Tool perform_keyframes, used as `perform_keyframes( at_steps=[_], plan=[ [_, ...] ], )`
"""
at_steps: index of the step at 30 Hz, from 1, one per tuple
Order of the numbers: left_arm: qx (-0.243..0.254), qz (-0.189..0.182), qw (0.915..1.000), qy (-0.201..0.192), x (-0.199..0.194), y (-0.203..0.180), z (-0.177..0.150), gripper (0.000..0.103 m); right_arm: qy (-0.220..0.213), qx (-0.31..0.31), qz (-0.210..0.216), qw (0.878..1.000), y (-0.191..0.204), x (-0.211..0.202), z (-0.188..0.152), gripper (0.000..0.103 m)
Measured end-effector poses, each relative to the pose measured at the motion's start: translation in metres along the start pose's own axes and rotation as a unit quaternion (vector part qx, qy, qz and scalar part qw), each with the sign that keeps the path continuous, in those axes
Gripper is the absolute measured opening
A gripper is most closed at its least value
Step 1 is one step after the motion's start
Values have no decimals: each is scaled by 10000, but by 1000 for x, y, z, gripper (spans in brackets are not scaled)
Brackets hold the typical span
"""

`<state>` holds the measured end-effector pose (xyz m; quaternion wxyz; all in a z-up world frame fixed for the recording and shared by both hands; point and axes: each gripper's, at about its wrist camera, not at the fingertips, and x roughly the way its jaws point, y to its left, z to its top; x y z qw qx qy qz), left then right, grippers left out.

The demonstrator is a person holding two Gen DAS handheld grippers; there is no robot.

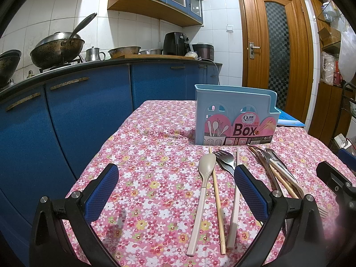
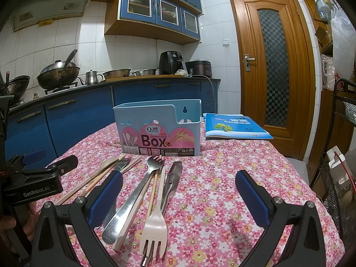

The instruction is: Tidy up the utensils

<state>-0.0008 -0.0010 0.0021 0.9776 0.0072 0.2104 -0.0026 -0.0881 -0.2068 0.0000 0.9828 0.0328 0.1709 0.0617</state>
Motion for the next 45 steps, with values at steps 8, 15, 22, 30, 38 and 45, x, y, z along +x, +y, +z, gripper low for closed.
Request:
perform_keyframes(
  at_steps=[8, 15, 22, 30, 38, 45],
  plan=[
    [-2, -2, 10000, 0, 0, 0, 0, 103, 3, -1, -2, 10000, 0, 0, 0, 103],
    [-1, 1, 10000, 12, 0, -1, -1, 103, 2, 2, 0, 10000, 0, 0, 0, 103],
    [-4, 0, 10000, 15, 0, -1, -1, 103, 3, -1, -1, 10000, 0, 0, 0, 103],
    [-6, -7, 10000, 24, 0, -1, -1, 103, 2, -1, 0, 10000, 0, 0, 0, 103],
    [8, 27, 10000, 33, 1, -2, -1, 103, -7, 18, -6, 10000, -1, 0, 0, 103],
    [65, 119, 9999, 42, 1, -3, 0, 103, 32, -23, 11, 10000, 1, 1, 0, 103]
  ],
)
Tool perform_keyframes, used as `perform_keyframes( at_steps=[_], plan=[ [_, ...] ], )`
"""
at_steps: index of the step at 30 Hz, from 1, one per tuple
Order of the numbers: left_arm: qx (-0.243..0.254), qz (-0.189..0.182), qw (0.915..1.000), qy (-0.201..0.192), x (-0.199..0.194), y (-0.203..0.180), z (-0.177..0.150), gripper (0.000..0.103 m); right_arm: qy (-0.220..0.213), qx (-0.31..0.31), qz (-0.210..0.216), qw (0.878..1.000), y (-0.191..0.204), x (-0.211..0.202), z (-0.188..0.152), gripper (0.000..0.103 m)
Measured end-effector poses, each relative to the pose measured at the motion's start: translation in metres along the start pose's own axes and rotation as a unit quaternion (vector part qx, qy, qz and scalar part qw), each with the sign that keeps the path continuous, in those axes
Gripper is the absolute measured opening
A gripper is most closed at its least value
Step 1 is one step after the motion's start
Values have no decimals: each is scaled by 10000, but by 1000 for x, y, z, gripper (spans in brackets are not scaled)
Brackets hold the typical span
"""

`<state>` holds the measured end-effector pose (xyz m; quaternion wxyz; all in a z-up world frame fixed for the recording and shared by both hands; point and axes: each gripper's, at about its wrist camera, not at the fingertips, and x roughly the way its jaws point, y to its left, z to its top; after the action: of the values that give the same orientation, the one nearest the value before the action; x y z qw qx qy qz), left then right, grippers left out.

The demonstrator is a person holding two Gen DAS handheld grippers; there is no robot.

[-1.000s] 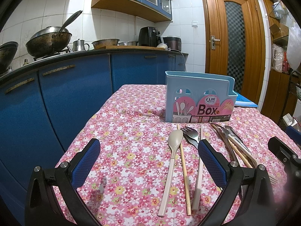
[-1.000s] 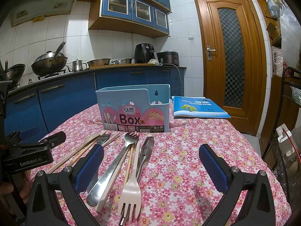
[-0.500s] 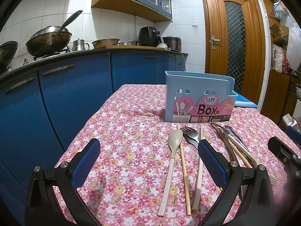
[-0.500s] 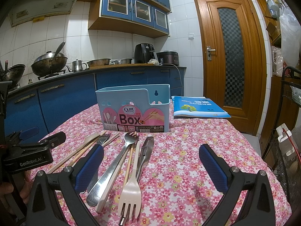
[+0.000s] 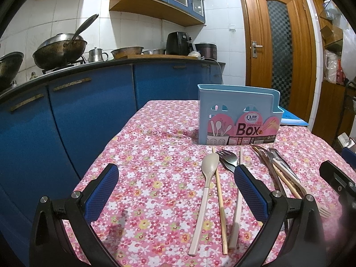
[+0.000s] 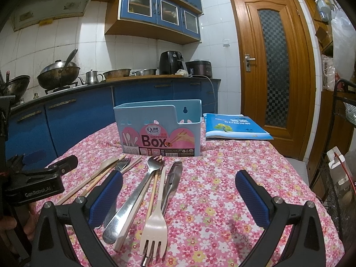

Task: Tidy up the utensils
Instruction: 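Lower the right tool onto the silver tongs while the left tool hovers over the beige spoon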

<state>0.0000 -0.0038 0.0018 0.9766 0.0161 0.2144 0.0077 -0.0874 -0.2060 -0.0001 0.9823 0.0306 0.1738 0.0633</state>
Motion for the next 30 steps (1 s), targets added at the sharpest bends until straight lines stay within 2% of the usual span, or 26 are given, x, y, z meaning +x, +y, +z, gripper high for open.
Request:
perform_keyframes(
  at_steps=[13, 18, 22, 27, 30],
  plan=[
    [152, -204, 9989, 388, 5, 3, 29, 103, 548, -177, 178, 9982, -3, 4, 30, 103],
    [14, -535, 9940, 959, 20, 7, 46, 98, 1106, -115, 187, 9936, -10, 18, 46, 103],
    [-126, -719, 9875, 1395, 35, 11, 55, 93, 1729, -263, 37, 9846, -10, 33, 52, 103],
    [168, -806, 9801, 1806, 50, 3, 59, 92, 2264, -242, 120, 9737, -13, 49, 49, 93],
    [364, -774, 9745, 2074, 61, -3, 54, 91, 2543, -211, 103, 9668, -14, 57, 48, 85]
  ],
)
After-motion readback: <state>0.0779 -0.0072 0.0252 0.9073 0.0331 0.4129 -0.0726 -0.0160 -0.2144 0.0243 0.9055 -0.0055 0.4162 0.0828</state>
